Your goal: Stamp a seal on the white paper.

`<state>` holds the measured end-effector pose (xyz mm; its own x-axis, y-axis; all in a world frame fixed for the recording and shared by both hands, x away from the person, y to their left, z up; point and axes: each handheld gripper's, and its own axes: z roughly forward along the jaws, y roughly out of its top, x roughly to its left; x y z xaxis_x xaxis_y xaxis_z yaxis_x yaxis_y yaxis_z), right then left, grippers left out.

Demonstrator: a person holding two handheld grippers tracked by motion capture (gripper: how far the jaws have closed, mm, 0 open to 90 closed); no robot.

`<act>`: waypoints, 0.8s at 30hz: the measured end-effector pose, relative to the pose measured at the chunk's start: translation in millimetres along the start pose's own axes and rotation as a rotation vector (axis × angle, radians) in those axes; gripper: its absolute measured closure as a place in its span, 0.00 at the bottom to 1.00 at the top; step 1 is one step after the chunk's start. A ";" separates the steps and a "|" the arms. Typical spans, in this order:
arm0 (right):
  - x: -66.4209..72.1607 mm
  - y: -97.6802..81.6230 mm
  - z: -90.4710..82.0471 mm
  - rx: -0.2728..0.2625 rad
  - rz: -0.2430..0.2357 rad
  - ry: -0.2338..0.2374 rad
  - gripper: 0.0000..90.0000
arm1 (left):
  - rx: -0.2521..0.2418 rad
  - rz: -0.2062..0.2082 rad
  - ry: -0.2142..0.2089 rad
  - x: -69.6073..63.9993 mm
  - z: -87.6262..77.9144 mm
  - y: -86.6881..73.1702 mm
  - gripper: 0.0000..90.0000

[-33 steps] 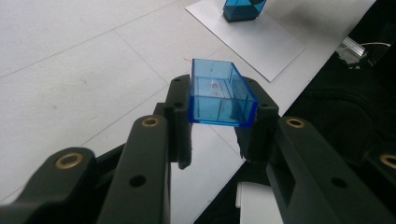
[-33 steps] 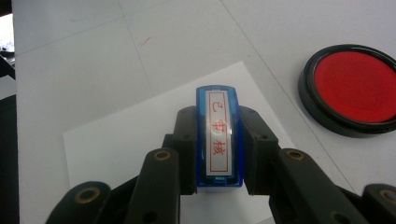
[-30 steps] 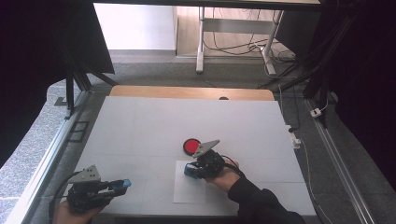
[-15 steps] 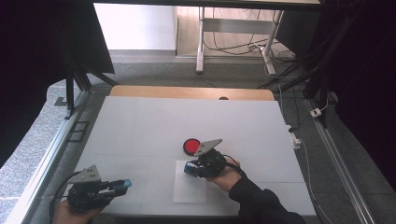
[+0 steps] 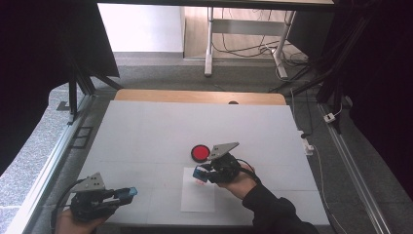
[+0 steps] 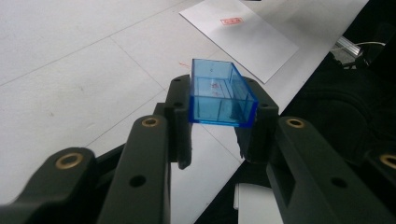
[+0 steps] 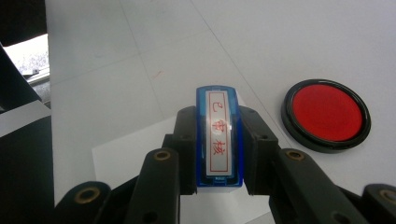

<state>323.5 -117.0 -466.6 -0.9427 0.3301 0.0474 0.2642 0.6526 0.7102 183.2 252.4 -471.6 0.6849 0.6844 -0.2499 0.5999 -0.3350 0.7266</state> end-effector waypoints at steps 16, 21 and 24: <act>2.6 7.0 -12.5 -0.044 -0.005 0.012 0.79 | -0.005 0.015 -0.005 -1.4 -1.2 -0.2 0.76; 5.9 9.4 -15.5 -0.052 -0.010 0.011 0.78 | -0.011 0.013 -0.009 -1.4 -1.5 -0.1 0.76; 6.6 11.2 -18.1 -0.059 -0.006 0.018 0.78 | -0.017 0.003 -0.017 -0.4 -2.2 0.2 0.76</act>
<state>316.5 -119.9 -445.6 -0.9480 0.3135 0.0550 0.2462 0.6129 0.7508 182.1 253.5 -470.0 0.6934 0.6726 -0.2584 0.5908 -0.3254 0.7383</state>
